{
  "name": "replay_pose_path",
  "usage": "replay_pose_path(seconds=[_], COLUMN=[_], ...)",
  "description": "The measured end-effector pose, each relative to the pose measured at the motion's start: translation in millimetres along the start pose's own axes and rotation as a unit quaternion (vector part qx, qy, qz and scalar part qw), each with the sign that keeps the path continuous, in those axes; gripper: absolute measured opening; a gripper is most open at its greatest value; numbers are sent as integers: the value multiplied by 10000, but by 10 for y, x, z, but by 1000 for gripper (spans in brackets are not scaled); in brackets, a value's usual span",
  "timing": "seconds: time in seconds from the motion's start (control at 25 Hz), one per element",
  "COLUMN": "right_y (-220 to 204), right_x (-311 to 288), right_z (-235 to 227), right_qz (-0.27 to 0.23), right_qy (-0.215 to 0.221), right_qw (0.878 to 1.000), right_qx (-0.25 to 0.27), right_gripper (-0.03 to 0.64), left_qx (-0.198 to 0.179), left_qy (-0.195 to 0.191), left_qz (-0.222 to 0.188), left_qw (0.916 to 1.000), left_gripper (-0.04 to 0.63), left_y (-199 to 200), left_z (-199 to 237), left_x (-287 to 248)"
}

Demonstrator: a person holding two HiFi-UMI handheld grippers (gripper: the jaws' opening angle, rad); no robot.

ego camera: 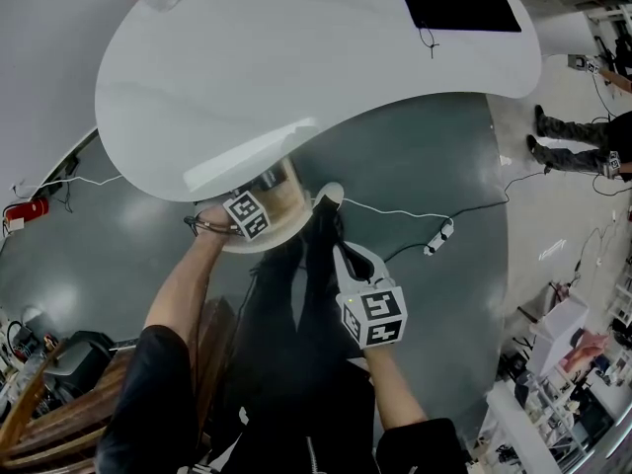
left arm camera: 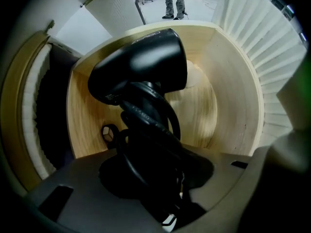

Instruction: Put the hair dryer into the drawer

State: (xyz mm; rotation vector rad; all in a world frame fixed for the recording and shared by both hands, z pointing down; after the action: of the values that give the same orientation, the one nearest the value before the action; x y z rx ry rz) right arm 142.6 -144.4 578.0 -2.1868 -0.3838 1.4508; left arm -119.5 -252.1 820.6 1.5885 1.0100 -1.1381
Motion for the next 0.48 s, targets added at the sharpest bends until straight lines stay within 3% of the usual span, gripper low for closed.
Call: replay_pose_path(seconds=[0.28,0.48], right_y=[-10,-25], right_x=[-22,-12], right_z=[-8,-46], right_qz=[50,71], right_qy=[15,0], right_qw=[9999,9999], right_qx=[-91,-139], right_gripper=[6,6], left_qx=[-207,-557], left_qy=[199,196], left_qz=[318,435], left_qw=[9991,9973], left_gripper=[184,184], left_y=[100,178], left_z=[41,-44], left_x=[-80,-149])
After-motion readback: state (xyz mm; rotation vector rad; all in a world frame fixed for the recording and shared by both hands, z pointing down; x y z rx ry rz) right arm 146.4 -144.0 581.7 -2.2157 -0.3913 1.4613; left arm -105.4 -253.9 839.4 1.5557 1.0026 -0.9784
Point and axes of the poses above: the fingertips, and each gripper's own axes: x backward along the fingers, z to its left, y out of its top, the point moved 10 cm from there along x, backward along the fingers, and after that the axes turned 4 degrees about -y, right-handed, at the moved point
